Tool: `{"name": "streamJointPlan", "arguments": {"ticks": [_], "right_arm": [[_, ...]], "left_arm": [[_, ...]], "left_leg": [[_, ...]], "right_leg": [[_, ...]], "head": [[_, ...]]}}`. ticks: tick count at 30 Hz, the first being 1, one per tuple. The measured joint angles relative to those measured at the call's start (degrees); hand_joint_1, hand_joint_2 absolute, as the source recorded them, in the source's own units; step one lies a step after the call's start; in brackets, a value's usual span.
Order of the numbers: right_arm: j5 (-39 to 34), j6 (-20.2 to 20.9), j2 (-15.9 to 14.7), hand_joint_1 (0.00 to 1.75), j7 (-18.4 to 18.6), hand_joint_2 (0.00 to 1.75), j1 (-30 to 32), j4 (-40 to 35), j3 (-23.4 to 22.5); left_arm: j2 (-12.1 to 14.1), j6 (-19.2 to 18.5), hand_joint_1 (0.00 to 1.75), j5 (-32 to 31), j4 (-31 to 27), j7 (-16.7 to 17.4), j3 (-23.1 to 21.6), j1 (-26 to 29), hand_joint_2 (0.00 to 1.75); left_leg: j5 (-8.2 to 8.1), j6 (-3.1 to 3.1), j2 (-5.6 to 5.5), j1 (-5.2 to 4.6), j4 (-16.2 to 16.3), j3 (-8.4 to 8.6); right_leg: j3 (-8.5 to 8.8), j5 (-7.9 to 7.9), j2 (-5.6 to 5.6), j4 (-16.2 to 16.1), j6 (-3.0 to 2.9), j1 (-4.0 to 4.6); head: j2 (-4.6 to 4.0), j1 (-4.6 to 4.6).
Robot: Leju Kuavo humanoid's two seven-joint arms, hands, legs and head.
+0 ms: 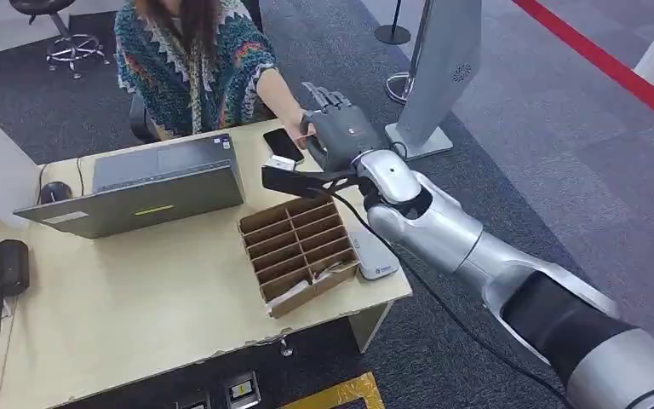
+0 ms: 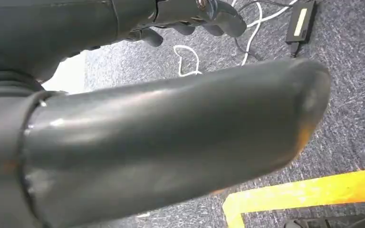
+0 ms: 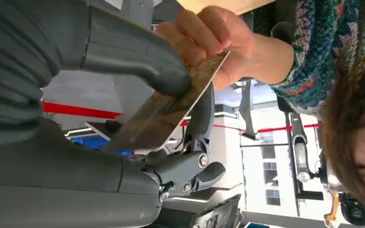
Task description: Pass the card to the sensor for recognition and then transmit it.
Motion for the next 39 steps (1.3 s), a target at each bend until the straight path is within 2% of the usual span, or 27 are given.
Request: {"name": "streamJointPlan", "arguments": {"ticks": [21,23,24,25,26,31,39], "right_arm": [[-2.89,-1.55,0.09,1.75,0.96,1.75,-0.21,0.9,-0.18],[-3.95,-2.99,-0.3,1.75,1.57,1.75,0.31,0.9,-0.57],[-5.79,-5.12,-1.33,1.75,2.32,1.75,2.23,0.55,-1.95],[-8.46,-7.89,-4.09,1.75,3.21,1.75,6.34,-1.05,-5.62],[-9.81,-8.04,-5.98,1.75,3.93,1.75,9.78,-2.81,-8.06],[-12.0,-5.51,-9.77,1.75,5.33,1.75,17.43,-7.43,-13.9],[-13.42,-2.16,-12.63,1.75,6.16,1.75,26.08,-10.56,-19.61]], "left_arm": [[0.0,0.13,0.0,0.66,0.0,-0.37,0.0,0.32,0.0],[0.0,0.33,0.0,1.11,0.0,-0.59,0.0,0.45,0.0],[0.0,0.68,0.0,1.84,0.0,-0.94,0.02,0.78,0.0],[0.02,1.38,0.0,3.32,0.0,-1.6,0.09,1.81,0.0],[0.0,1.73,0.0,4.37,0.0,-1.77,0.15,2.14,0.0],[0.0,1.92,0.0,5.53,0.02,-2.12,0.42,2.51,0.0],[-0.09,1.92,0.0,6.08,0.02,-2.6,0.61,2.61,0.0]], "left_leg": [[0.0,0.0,0.02,0.0,0.01,0.05],[0.0,0.0,0.03,0.01,0.02,0.05],[-0.01,0.0,0.02,0.01,0.03,0.07],[-0.02,0.0,0.07,-0.01,0.03,0.07],[-0.02,0.0,0.07,0.0,0.04,0.1],[-0.05,-0.03,0.11,0.0,0.04,0.11],[-0.06,-0.05,0.12,0.05,0.03,0.14]], "right_leg": [[-0.02,0.0,0.02,-0.01,0.0,0.0],[-0.02,0.0,0.04,-0.01,0.0,0.0],[-0.01,0.0,0.02,-0.03,0.0,0.0],[-0.03,0.0,0.14,-0.04,0.0,-0.01],[-0.01,0.0,0.08,-0.08,0.0,-0.01],[-0.02,0.0,0.09,-0.07,0.0,-0.01],[0.05,0.0,0.11,-0.07,0.0,0.03]], "head": [[0.0,0.0],[0.0,0.0],[0.0,0.0],[0.0,0.0],[0.0,-0.02],[0.0,-0.02],[0.0,-0.02]]}}
